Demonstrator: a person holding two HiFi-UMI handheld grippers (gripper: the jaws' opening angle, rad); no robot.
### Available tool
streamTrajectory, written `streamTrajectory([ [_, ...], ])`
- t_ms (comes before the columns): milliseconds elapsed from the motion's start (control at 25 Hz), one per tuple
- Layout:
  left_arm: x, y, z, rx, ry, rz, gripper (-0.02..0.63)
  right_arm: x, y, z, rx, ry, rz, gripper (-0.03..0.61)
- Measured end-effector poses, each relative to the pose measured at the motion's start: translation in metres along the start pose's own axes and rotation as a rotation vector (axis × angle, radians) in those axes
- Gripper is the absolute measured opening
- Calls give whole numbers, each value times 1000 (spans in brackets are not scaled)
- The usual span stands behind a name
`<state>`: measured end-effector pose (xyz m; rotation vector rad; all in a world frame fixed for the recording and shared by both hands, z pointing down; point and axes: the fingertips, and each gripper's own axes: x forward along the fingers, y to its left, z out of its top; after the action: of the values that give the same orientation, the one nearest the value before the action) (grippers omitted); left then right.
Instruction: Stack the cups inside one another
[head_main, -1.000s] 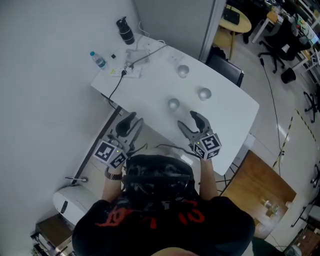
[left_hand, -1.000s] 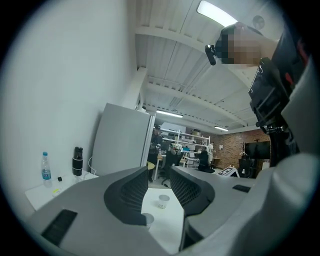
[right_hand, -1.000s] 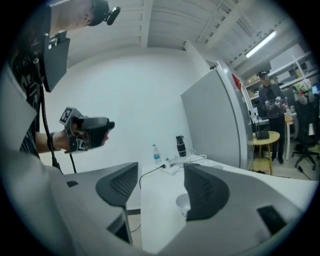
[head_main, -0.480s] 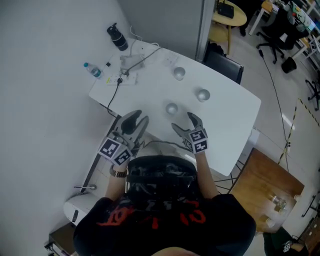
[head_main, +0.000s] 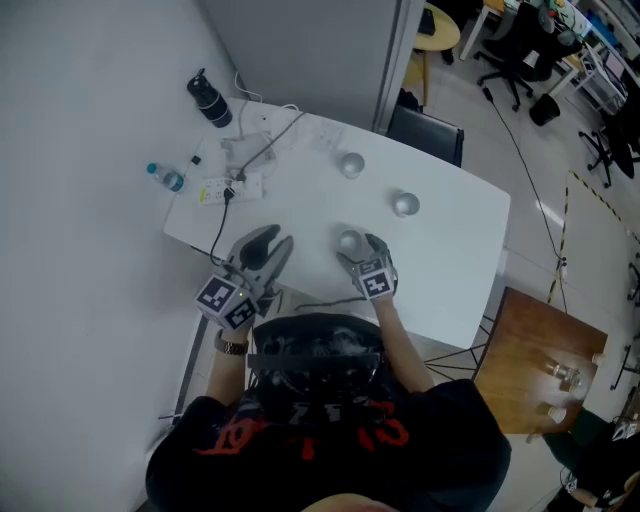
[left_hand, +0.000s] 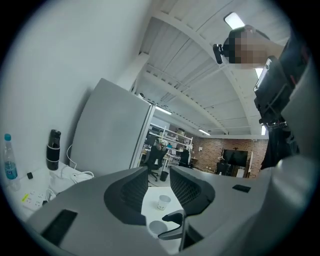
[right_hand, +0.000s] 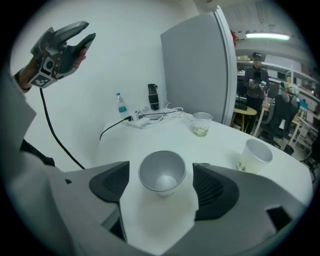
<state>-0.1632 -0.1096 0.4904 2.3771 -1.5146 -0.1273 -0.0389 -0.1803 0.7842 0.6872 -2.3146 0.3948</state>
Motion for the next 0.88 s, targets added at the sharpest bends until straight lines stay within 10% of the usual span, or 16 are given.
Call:
streamTrajectory([
  [360, -5, 60, 13, 1, 17, -81, 141, 19, 4, 1, 86, 14, -127, 354],
  [880, 36, 36, 5, -42, 32, -227, 121, -50, -3, -30, 201, -38, -238, 351],
])
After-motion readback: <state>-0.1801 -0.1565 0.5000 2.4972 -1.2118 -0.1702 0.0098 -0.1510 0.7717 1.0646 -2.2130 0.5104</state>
